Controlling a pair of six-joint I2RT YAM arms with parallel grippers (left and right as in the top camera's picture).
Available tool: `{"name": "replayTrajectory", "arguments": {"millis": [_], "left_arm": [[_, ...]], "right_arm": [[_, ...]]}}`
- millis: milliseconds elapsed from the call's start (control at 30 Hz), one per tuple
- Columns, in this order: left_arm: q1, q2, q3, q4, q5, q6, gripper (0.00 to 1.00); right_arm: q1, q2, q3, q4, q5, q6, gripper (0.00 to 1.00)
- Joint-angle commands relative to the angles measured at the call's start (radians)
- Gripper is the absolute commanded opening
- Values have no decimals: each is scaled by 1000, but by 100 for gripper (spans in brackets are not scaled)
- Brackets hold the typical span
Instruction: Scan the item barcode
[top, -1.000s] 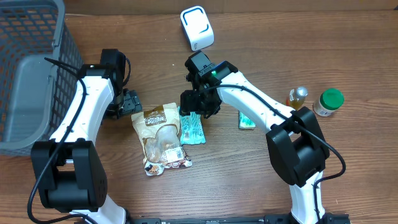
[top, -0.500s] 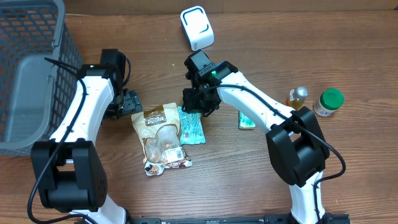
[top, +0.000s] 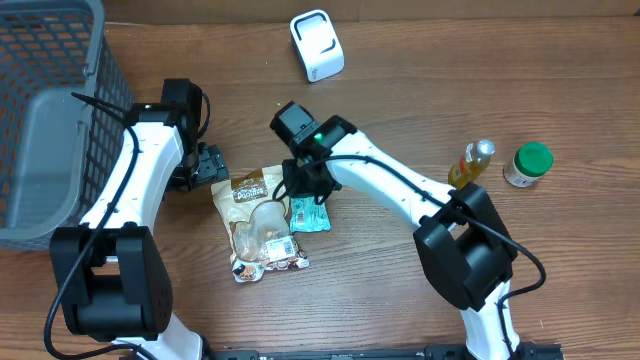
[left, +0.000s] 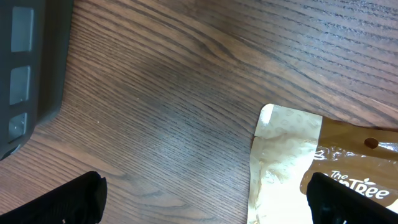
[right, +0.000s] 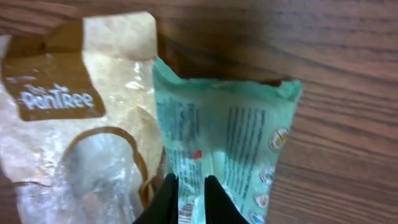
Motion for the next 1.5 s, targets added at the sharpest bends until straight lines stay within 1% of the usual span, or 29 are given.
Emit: {"name": "replayTrajectory", "arguments": {"millis": [0,100,300,400,467,533,700,833,933,1233,1300,1467], "left_arm": [[3,11,0,1,-20,-7,100],[3,11,0,1,-20,-7,100],[3,11,0,1,-20,-7,100],[3,11,0,1,-21,-7,99],[3,11,0,1,-20,-7,100],[3,11,0,1,-20,-7,100],[3,11,0,1,-20,-7,100],[3,11,0,1,-20,-7,100],[3,11,0,1,-20,-7,100],[3,11,0,1,-21,-7,99],[3,11,0,1,-20,-7,100],[3,11,0,1,-20,-7,100]], "right_arm": [[21,2,-4,-16,81,20,10],[37,2,-5,-32,81,20,8],[62,2,-14,-44,81,21,8],[68,2,-47,-42,91,55,8],[70,2,-79,-37,132,93,8],[70,2,-105,-11,154,98,8],[70,2,-193,115,159,98,8],[64,2,-229,132,206,98,12],[52,2,-232,126,243,98,13],[-24,2,-232,117,232,98,14],[-31,2,-232,119,224,97,17],[-31,2,-232,121,226,63,20]]}}
